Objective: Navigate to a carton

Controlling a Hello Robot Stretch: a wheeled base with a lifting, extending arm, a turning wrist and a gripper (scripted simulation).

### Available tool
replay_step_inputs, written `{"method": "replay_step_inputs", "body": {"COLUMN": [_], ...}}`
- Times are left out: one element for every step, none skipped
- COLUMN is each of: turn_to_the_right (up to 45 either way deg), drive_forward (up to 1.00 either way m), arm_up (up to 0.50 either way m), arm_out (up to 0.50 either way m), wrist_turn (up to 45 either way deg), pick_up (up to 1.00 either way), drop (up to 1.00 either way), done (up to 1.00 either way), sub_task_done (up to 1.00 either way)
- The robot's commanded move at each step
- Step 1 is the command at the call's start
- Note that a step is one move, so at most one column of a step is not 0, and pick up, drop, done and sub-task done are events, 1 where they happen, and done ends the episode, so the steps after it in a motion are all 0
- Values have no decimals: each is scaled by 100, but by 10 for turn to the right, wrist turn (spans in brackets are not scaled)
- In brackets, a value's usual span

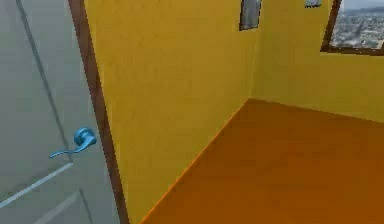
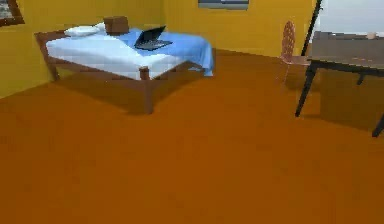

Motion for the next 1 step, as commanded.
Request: {"method": "replay_step_inputs", "body": {"turn_to_the_right": [450], "drive_forward": [0], "arm_up": [0], "arm_out": [0], "wrist_turn": [0], "pick_up": [0], "drop": [0], "done": [0], "sub_task_done": [0]}}
